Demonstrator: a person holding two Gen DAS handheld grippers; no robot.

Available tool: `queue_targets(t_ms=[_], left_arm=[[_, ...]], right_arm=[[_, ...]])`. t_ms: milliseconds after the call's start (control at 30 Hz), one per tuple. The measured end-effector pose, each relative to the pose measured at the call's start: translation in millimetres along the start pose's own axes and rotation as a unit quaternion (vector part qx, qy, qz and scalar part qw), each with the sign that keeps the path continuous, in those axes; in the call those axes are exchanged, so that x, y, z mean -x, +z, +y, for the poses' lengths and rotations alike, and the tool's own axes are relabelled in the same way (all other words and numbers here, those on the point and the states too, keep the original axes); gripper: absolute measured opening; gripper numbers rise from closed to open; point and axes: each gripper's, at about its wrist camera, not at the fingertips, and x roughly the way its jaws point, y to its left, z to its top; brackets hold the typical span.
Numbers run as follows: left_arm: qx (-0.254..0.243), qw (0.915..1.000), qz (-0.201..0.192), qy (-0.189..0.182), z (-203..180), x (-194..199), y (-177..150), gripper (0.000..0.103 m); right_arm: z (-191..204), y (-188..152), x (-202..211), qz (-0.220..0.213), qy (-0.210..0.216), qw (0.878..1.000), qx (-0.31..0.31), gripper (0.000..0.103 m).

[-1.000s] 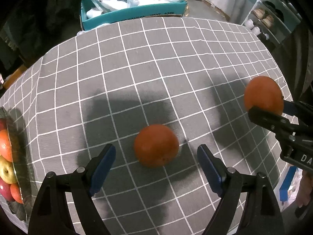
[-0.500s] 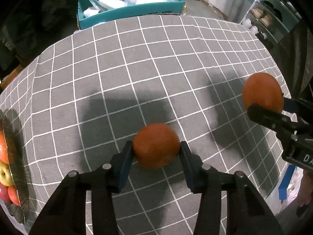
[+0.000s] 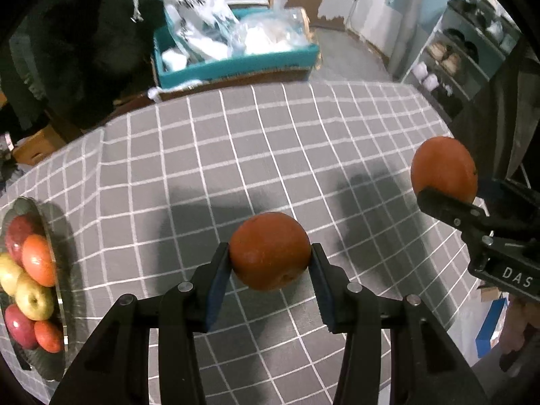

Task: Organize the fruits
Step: 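Carry the small tangerine with the left tool while the right tool carries its tangerine to the bowl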

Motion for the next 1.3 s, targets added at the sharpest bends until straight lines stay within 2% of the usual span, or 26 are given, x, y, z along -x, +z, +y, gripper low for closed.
queue_targets(t_ms=[400,900,1300], left_arm=[[-0.006,0.9966,-0.080,0.019,-0.7,66.2,7.6,0.047],[-0.007,0.9865,-0.160,0.031,9.3,132.4,6.5,0.047],[0.006,0.9792,-0.199,0.038,29.6,171.0,-0.3,0.047]], right_arm=[[16.9,14.4,47.0,-0.063,0.006,0.998,0.020,0.067],[37.9,22.9,96.8,-0.126,0.019,0.991,0.039,0.067],[63.5,27.9,126.7,-0.159,0.032,0.984,0.067,0.067]])
